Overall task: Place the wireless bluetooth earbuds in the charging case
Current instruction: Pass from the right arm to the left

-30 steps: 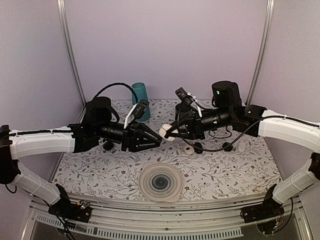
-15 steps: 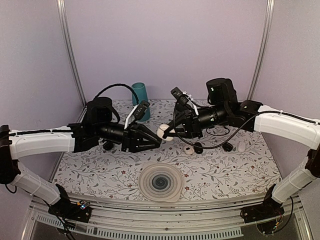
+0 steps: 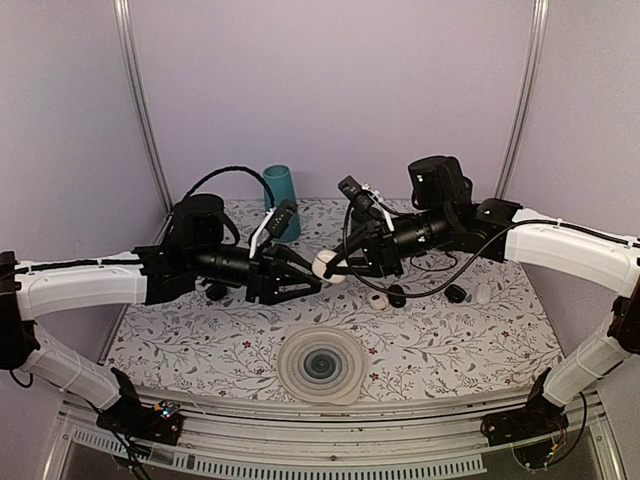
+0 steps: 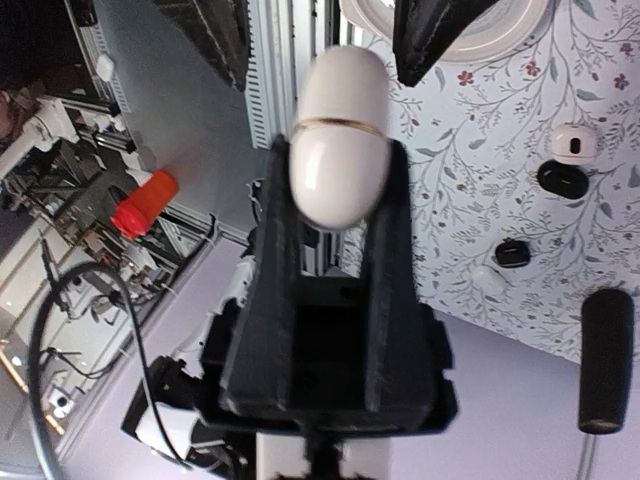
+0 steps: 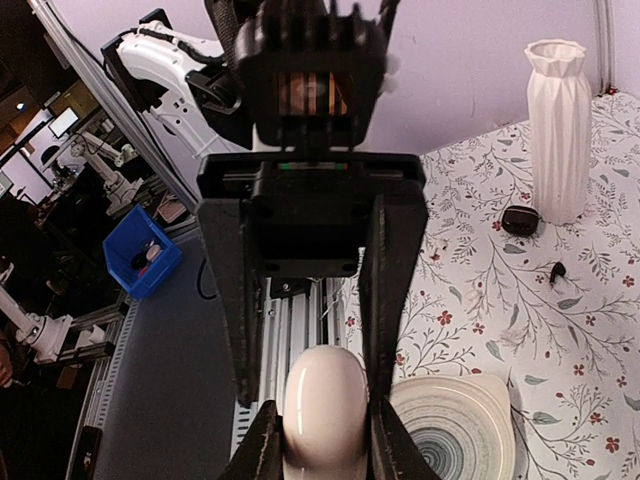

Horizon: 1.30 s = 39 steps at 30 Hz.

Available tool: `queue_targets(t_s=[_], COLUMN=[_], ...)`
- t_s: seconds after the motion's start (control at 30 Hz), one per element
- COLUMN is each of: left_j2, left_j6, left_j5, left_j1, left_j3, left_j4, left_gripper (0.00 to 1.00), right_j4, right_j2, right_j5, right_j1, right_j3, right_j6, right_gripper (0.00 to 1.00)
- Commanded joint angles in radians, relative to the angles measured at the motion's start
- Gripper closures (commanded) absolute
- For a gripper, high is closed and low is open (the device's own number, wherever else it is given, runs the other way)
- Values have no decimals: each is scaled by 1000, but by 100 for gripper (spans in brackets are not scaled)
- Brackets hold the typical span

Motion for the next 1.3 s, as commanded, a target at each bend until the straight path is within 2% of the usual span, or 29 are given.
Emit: queue_targets(t_s=[0.0,0.07,0.13,0.2,0.43,0.83,0.9,0.97,1.1,1.17,1.27], left_j2=[-30,-28,-28,-25,-24,-17,-15,-16,-19,-22,-30], left_j6=[40,43,45,44,41,47,48,47,20,-16,-86], left_j5=[-89,-93,-95,-82,-18,44,44,40,18,3,-42], left_j1=[12,12,12,12,12,8,7,7,7,8,11], left_j3=[25,21,18,14,31,41,39,36,16,-6,-43], left_j4=[25,24,26,35,45,21,20,20,58,115,209], left_gripper=[50,48,40,41,63,81,90,99,100,100,100], right_j4=[-38,-41,-43,-47,-69,-65,-66,-64,-30,5,83], right_j2=[3,2,2,1,22,44,46,49,42,28,-4], right_j5=[-52,-53,-51,-42,-15,18,26,42,96,133,190], right_j1=[30,32,34,34,35,38,36,37,36,38,37], right_j3=[27,29,31,32,46,76,80,81,68,47,-7], right_j6=[-5,-6,-5,-7,-11,-4,-3,2,25,43,82], right_gripper=[96,96,96,96,96,96,95,92,82,74,52])
